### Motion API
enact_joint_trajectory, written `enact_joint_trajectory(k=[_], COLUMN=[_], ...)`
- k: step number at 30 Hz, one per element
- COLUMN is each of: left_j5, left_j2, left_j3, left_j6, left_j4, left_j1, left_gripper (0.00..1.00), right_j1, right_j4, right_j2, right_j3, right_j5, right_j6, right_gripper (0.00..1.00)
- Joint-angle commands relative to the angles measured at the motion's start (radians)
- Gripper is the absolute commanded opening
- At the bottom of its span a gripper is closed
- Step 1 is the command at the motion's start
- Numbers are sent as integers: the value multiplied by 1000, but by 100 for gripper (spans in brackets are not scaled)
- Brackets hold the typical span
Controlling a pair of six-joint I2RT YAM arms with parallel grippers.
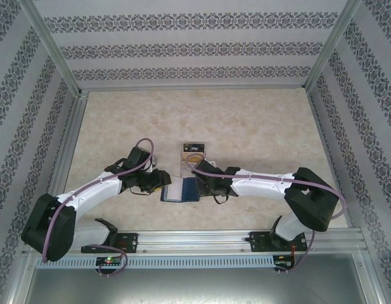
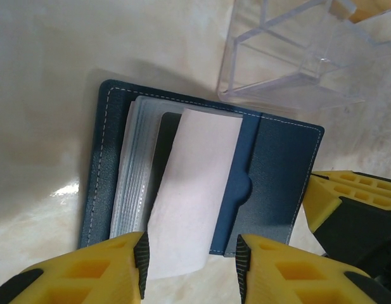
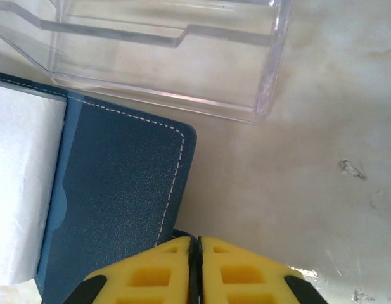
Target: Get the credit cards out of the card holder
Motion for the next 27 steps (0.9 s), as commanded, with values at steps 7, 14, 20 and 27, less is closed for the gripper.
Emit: enact_joint_trajectory(k=[7,14,20,27], left_j5=[-14,-4,17,94], left_j2=[55,111,131,130], left_j3=[-13,-6,3,-3], left_j6=[5,7,2,-19], left_j4=[60,95,124,224], left_j1=[-21,-42,-62,-73], left_gripper=[44,44,44,44], right_j1=[-3,-3,-2,-2], right_j4=[21,24,29,38], right_j2=[44,45,46,46], right_j3=[8,13,10,1], right_j5=[-25,-30,-33,-33], right_j6=[-13,-15,-13,-4], right_gripper=[9,9,9,10])
